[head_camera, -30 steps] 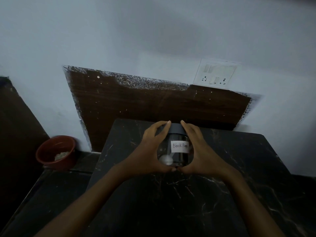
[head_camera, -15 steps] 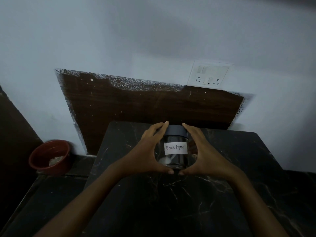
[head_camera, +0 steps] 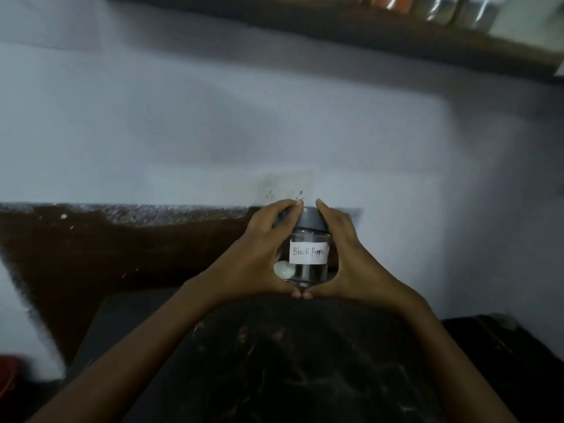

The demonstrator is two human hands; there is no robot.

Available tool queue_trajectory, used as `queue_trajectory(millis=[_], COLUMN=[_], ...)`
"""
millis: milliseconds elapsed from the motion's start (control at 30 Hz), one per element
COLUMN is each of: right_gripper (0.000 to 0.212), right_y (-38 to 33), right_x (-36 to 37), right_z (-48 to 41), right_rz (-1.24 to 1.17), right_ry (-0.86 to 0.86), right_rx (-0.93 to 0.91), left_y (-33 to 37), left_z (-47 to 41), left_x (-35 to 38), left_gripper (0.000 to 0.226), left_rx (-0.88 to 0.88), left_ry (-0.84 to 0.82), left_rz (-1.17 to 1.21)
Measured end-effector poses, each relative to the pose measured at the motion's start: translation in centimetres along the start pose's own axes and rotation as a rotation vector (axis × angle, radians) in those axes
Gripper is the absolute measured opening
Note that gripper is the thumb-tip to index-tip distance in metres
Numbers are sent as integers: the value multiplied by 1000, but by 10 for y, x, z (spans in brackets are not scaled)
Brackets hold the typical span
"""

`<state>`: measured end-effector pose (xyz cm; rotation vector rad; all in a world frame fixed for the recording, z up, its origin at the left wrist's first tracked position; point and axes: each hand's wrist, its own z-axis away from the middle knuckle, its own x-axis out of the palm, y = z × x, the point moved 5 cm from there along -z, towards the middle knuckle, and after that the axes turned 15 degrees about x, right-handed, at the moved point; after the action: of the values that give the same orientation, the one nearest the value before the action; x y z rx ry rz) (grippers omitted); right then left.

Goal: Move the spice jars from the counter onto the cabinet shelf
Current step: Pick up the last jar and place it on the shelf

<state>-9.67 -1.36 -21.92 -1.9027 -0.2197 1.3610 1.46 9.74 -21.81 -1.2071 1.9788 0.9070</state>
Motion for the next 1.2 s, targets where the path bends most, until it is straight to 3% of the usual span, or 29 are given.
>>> queue_trajectory(millis=[233, 467, 667, 833, 1200], right_gripper=[114, 121, 122, 123, 124], right_y=[-1, 10, 27, 43, 78], right_x=[-154, -288, -390, -458, -511], right_z=[-13, -32, -42, -63, -139], right_rz=[15, 84, 152, 178, 202], right_ry=[275, 459, 742, 891, 845], right_rx=[-224, -333, -413, -408, -273], left_y=[38, 61, 23, -25, -38], left_z=[-149, -278, -344, -344, -345], left_x=[-30, -52, -62, -54, -49], left_gripper=[122, 120, 102, 110, 120], left_rx=[264, 359, 132, -103, -120], left_ry=[102, 124, 101, 95, 125], left_rz=[-246, -509, -914, -1029, -1146])
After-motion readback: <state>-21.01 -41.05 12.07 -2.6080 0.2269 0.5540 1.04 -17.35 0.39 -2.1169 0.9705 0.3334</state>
